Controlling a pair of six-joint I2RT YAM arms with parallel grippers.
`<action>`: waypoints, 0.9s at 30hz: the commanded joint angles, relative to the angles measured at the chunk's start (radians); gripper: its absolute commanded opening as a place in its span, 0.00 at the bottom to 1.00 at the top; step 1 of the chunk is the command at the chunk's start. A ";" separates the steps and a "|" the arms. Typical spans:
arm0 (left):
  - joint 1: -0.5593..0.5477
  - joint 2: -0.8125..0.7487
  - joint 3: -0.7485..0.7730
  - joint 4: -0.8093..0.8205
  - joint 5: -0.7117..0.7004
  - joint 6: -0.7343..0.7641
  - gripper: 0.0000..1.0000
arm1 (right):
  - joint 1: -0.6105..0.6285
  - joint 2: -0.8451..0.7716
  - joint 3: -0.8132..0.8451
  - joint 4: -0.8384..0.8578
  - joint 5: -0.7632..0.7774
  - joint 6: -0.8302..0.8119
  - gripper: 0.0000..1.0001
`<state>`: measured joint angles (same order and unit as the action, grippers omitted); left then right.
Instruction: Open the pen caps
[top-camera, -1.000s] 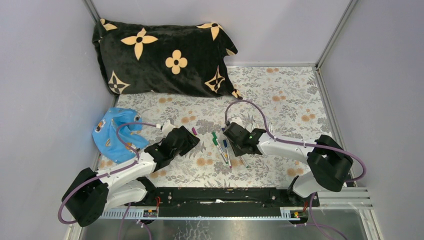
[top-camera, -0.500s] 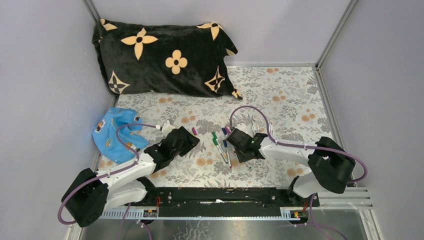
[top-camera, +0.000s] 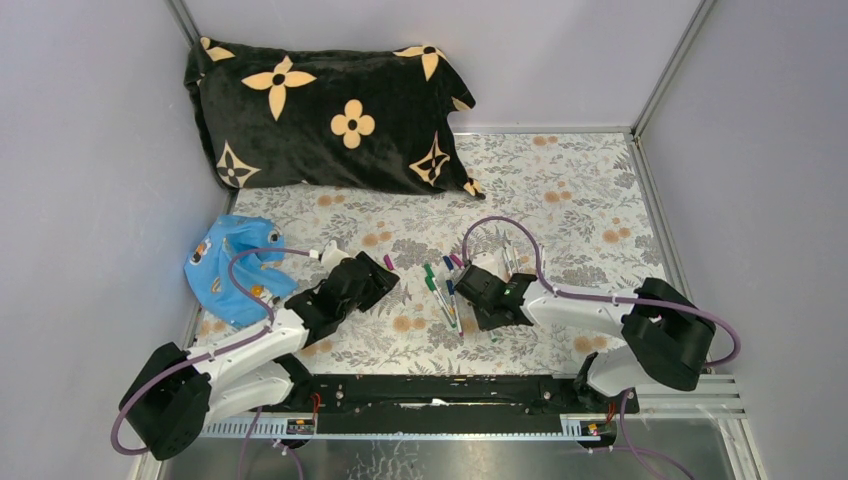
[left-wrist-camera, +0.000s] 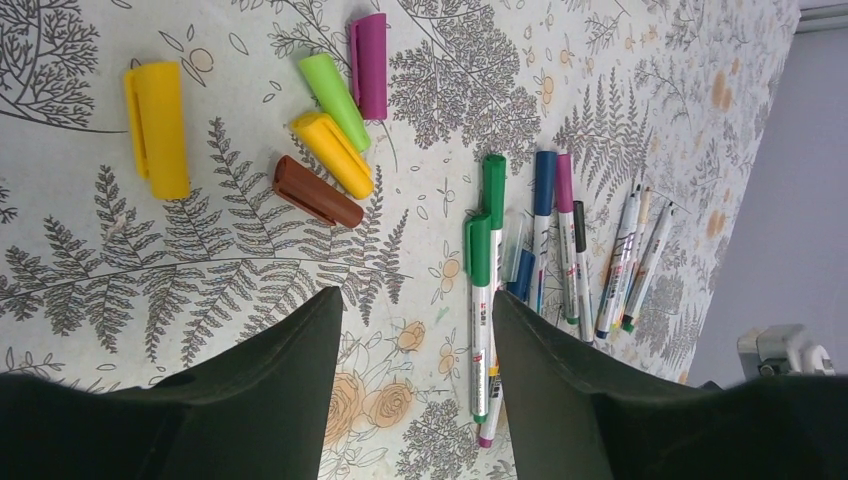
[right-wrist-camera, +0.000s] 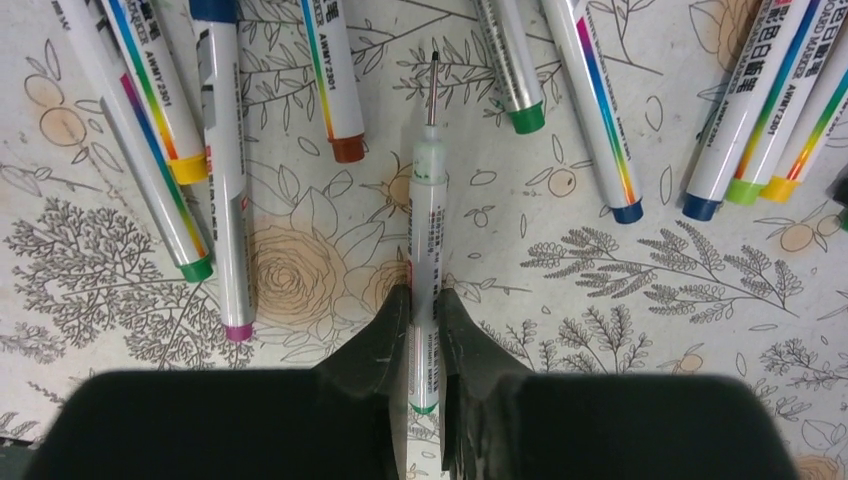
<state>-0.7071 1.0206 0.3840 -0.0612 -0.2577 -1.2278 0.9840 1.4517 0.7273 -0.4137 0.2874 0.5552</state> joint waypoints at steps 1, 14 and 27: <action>-0.006 -0.023 -0.008 0.017 -0.023 -0.012 0.63 | 0.021 -0.068 0.008 -0.044 0.033 0.032 0.09; -0.006 -0.034 0.005 0.001 -0.031 -0.015 0.63 | 0.016 -0.154 0.155 -0.275 0.271 0.089 0.07; -0.006 -0.010 0.037 0.004 -0.022 0.012 0.63 | -0.316 -0.053 0.232 -0.206 0.283 -0.119 0.07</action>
<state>-0.7071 0.9997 0.3870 -0.0677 -0.2588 -1.2320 0.7422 1.3819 0.9024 -0.6441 0.5354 0.5255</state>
